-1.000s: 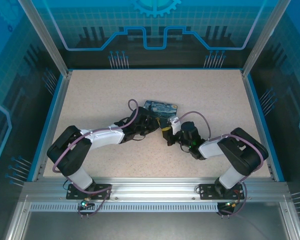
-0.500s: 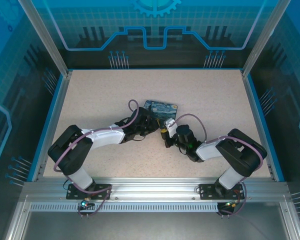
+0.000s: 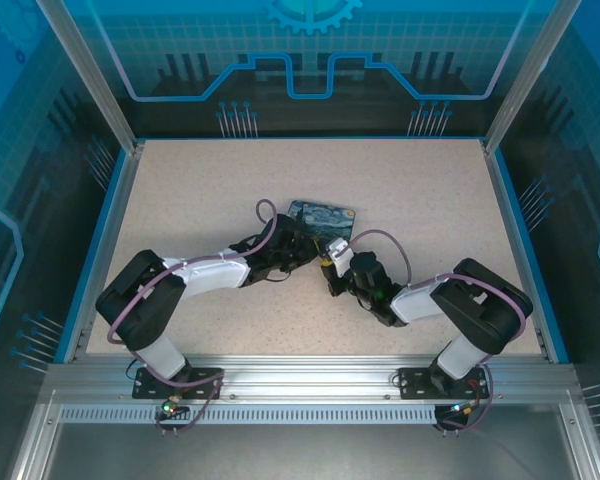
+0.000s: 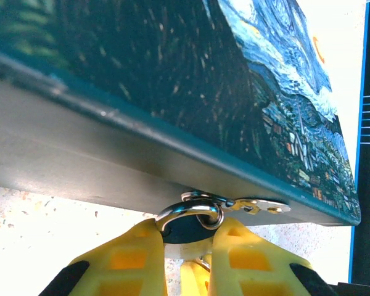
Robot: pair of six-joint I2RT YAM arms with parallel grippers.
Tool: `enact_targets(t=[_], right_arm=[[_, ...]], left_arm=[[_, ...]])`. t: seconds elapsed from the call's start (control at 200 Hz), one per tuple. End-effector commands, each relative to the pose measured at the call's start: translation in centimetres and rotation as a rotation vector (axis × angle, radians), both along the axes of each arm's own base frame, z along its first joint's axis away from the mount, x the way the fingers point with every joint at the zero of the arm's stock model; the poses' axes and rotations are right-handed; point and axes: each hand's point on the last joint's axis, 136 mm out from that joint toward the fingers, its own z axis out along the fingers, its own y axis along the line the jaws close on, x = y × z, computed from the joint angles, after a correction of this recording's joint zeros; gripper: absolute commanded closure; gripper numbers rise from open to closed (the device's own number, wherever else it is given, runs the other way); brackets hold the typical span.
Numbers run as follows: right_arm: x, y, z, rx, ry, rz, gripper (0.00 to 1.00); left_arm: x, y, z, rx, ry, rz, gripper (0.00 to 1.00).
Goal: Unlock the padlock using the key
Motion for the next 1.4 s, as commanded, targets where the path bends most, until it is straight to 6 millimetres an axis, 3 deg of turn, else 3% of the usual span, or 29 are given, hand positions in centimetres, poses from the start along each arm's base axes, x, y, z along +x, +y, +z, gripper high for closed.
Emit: enact_targets(t=[0.0, 0.405, 0.695, 1.396], right_arm=[[0.5, 2.4, 6.8, 0.213, -0.147, 0.078, 1.0], [0.8, 1.2, 8.9, 0.31, -0.158, 0.099, 1.0], [0.9, 0.6, 8.2, 0.346, -0.115, 0.102, 1.0], [1.5, 0.0, 10.5, 0.421, -0.108, 0.132, 1.0]], left_arm=[[-1.4, -2.6, 2.4, -0.107, 0.005, -0.094, 1.0], [-1.6, -3.3, 3.6, -0.177, 0.018, -0.093, 1.0], [-1.6, -3.6, 4.2, -0.216, 0.021, -0.088, 1.0], [-1.6, -3.6, 4.2, -0.218, 0.022, -0.087, 1.0]])
